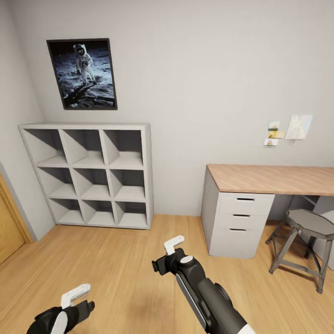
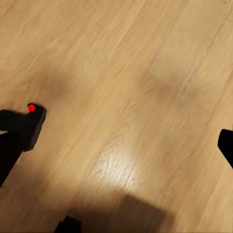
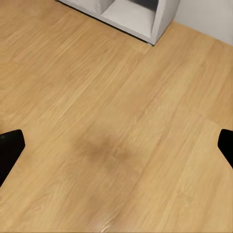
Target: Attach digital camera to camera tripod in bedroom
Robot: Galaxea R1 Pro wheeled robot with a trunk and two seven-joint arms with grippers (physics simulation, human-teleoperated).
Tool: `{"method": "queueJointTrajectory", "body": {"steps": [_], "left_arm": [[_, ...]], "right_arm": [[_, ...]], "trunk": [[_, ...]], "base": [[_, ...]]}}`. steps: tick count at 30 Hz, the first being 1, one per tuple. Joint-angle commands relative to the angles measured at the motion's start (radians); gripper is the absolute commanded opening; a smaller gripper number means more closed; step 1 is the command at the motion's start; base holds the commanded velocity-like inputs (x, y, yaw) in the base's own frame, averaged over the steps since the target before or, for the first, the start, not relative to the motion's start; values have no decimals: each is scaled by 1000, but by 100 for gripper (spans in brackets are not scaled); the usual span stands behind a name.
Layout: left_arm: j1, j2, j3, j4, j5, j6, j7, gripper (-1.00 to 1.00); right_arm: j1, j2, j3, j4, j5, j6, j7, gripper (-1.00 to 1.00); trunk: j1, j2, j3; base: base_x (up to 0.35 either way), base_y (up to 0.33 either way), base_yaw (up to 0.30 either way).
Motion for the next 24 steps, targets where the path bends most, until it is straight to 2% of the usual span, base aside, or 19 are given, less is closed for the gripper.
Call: {"method": "queueJointTrajectory", "body": {"steps": [1,3,4,5,7,9,14,18,24], "left_arm": [[-21,-1,1,-1,9,22,28,100],[-57,0,0,-3,6,56,68,100],[-57,0,0,-3,6,56,68,100],[-89,0,-3,-2,5,78,102,100],[-125,2,-7,8,4,97,129,100],[-140,5,-11,28,3,102,136,100],[-155,18,-19,87,3,88,126,100],[-162,30,-28,150,2,1,92,100],[-164,44,-32,189,2,-49,64,100]], "right_arm": [[9,0,1,-26,-4,9,-4,100],[41,-2,1,-95,0,25,-4,100],[41,-2,1,-95,0,25,-4,100],[84,-4,2,-180,4,53,-4,100],[140,-8,7,-277,8,111,-5,100],[162,-9,6,-314,8,148,-4,100],[179,-9,2,-355,5,195,0,100],[178,-9,1,-367,2,205,3,100],[177,-9,4,-372,3,207,1,100]], "trunk": [[4,-8,-4],[12,-22,-11],[15,-29,-14],[19,-36,-17],[27,-50,-23],[35,-64,-29],[54,-99,-45],[69,-127,-58],[92,-169,-76]], "base": [[0,0,2],[0,0,1],[0,0,1],[0,0,0],[0,0,0],[0,0,-8],[0,0,-24],[0,0,-11],[0,0,-4]]}}
